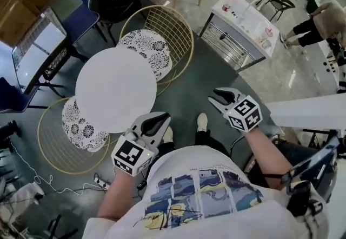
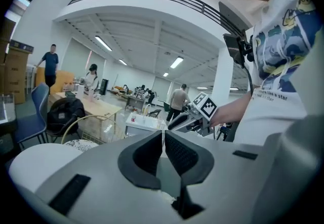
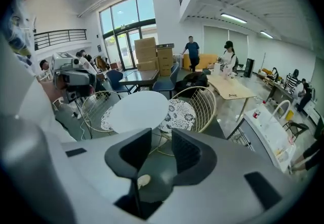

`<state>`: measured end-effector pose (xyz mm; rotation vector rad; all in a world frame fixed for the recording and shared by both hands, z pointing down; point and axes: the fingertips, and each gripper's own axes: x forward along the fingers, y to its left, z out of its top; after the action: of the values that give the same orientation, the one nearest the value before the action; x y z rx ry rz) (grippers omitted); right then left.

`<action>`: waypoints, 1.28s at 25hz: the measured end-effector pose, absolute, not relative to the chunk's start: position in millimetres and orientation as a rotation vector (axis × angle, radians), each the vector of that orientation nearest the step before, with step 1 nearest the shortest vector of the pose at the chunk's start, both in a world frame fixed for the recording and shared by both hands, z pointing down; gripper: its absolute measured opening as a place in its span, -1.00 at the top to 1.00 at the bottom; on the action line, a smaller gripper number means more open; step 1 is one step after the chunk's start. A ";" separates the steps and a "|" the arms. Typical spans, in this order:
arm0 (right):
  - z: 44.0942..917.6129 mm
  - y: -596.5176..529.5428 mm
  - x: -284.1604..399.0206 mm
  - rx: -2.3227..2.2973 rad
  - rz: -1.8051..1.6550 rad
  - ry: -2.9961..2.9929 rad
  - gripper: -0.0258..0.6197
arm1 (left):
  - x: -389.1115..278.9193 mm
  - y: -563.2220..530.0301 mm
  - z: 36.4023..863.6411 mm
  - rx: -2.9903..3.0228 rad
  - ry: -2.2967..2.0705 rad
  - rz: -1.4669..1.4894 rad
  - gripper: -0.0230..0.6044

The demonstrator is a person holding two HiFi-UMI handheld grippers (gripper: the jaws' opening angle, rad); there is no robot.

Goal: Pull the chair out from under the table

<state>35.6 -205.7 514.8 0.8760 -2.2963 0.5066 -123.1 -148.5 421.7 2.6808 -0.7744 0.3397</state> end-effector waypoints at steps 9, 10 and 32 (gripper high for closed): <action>575.1 -388.8 45.7 0.781 0.559 -2.274 0.59 | -158.8 -203.2 426.6 2.505 -1.185 0.356 0.89; 583.0 -411.0 47.7 0.771 0.566 -2.277 0.59 | -157.0 -209.8 426.4 2.490 -1.232 0.371 0.89; 716.0 -720.3 9.6 0.579 0.767 -2.271 0.52 | -80.9 -301.6 386.3 1.853 -1.890 0.316 0.89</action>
<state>9.6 -720.3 716.0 0.5793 -2.2706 0.7669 -80.9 -301.6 386.3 1.8527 -1.8899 0.3156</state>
